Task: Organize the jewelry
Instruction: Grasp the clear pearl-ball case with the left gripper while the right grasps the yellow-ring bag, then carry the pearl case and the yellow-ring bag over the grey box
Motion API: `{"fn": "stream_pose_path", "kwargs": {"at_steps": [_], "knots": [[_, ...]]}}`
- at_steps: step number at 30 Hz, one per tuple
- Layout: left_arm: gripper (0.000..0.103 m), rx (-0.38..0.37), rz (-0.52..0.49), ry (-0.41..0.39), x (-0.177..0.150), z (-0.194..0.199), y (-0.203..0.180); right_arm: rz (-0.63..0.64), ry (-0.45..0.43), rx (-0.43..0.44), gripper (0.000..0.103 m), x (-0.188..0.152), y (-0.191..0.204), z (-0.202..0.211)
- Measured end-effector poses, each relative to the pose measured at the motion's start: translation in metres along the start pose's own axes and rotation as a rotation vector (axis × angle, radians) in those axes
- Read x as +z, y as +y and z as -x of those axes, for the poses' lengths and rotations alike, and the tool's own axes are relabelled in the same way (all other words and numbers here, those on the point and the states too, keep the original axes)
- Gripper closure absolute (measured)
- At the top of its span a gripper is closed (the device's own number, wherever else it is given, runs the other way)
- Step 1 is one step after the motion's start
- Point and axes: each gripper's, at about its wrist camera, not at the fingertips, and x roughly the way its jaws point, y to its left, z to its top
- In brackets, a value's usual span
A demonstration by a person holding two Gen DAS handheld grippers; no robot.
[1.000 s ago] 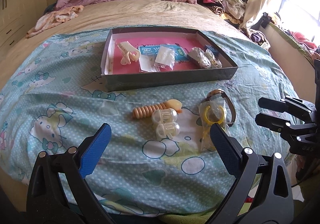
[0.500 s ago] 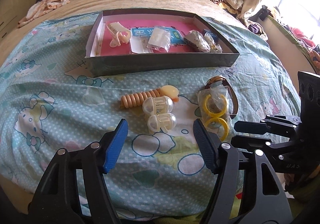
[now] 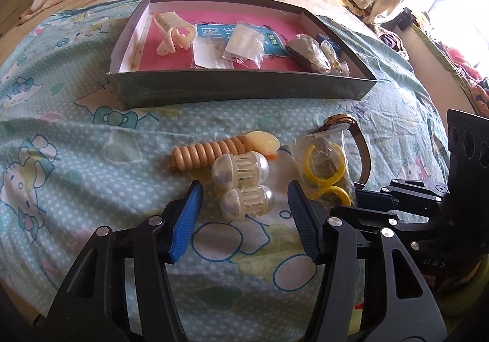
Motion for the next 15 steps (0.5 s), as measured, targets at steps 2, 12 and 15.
{"fn": "stream_pose_path", "kwargs": {"at_steps": [2, 12, 15], "knots": [[0.067, -0.004, -0.003, 0.005, 0.001, -0.003, -0.001, 0.01, -0.016, -0.006, 0.083, 0.0, -0.001, 0.004], [0.074, -0.04, -0.012, -0.032, 0.004, 0.004, -0.003, 0.057, -0.101, -0.058, 0.088, 0.007, -0.001, 0.032], [0.075, -0.034, -0.022, -0.056, 0.004, 0.012, -0.005, 0.067, -0.121, -0.07, 0.088, 0.008, -0.001, 0.04]]}}
